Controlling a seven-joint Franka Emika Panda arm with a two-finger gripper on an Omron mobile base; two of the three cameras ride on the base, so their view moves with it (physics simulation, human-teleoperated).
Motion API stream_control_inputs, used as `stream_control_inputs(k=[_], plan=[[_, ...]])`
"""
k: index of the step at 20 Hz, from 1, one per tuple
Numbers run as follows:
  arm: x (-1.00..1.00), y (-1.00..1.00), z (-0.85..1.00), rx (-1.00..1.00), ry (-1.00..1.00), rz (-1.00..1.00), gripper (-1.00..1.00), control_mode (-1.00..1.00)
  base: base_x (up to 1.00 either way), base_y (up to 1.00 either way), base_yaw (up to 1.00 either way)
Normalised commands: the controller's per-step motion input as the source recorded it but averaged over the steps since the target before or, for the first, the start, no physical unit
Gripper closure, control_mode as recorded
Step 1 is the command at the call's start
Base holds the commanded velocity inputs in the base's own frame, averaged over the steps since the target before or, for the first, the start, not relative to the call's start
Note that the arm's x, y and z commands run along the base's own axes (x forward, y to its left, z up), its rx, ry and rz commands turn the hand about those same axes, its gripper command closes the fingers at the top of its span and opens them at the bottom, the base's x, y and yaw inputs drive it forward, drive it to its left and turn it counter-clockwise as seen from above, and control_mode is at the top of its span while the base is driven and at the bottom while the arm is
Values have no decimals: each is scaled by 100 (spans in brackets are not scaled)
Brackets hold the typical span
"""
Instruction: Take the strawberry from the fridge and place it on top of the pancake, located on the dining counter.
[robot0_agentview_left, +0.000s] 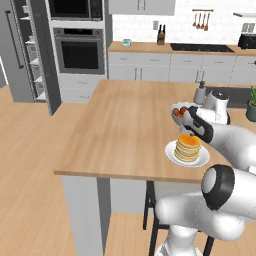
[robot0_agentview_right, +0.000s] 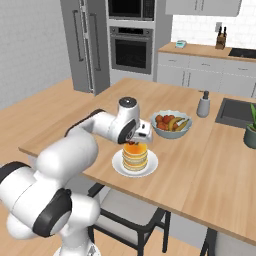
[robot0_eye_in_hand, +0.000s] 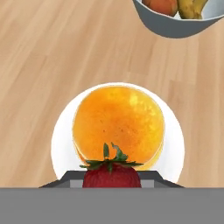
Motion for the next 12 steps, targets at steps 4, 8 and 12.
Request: stream_control_inputs(k=[4,8,12], plan=[[8,0,-38,0,3,0,100,-100,0,0,0],[11,0,-31,0,1,0,100,-100,0,0,0],[5,0,-14,0,0,0,100,-100,0,0,0]])
